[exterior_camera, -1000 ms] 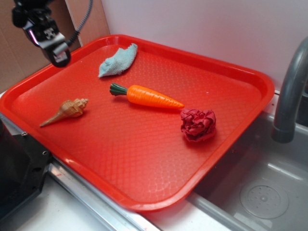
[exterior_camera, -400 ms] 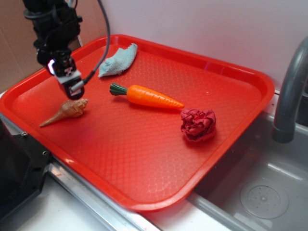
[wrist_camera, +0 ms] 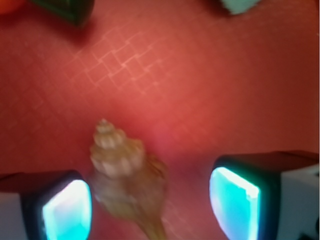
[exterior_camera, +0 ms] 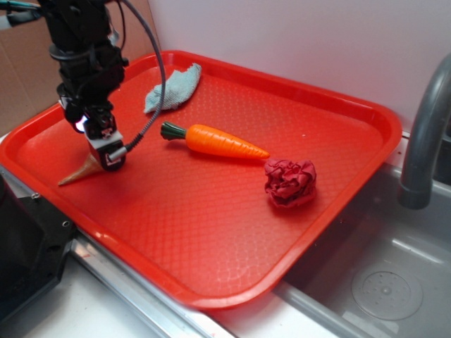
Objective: Grab the shell.
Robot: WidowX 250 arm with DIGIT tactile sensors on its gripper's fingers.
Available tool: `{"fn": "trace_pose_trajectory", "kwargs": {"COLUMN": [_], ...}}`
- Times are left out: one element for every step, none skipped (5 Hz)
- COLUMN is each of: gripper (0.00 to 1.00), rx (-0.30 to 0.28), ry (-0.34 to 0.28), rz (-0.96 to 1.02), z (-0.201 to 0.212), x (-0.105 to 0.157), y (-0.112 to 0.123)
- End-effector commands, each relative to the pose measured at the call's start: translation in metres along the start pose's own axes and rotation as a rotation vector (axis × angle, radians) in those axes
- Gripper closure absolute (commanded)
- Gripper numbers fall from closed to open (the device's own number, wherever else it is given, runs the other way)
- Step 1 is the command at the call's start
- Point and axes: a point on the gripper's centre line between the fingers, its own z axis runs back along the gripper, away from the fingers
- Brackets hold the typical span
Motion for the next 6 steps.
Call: {"fn": "trace_pose_trajectory", "kwargs": {"gripper": [1.0, 1.0, 1.0, 1.0, 1.0, 1.0], "rx": [0.027, 0.023, 0.005, 0.001, -0.012, -0.063], "ry": [0.022, 0.026, 0.03, 0.036, 0.031, -0.017], "rz": [-0.021, -0.025, -0.006, 0.031, 0.117, 0.223], "z": [-0.022, -0.014, -0.006, 0.004, 0.035, 0.086], "x": [0.014, -0.032, -0.027, 0.0, 0.025, 0.047], "y": [0.0, -0.007, -0.001, 0.005, 0.009, 0.011]}}
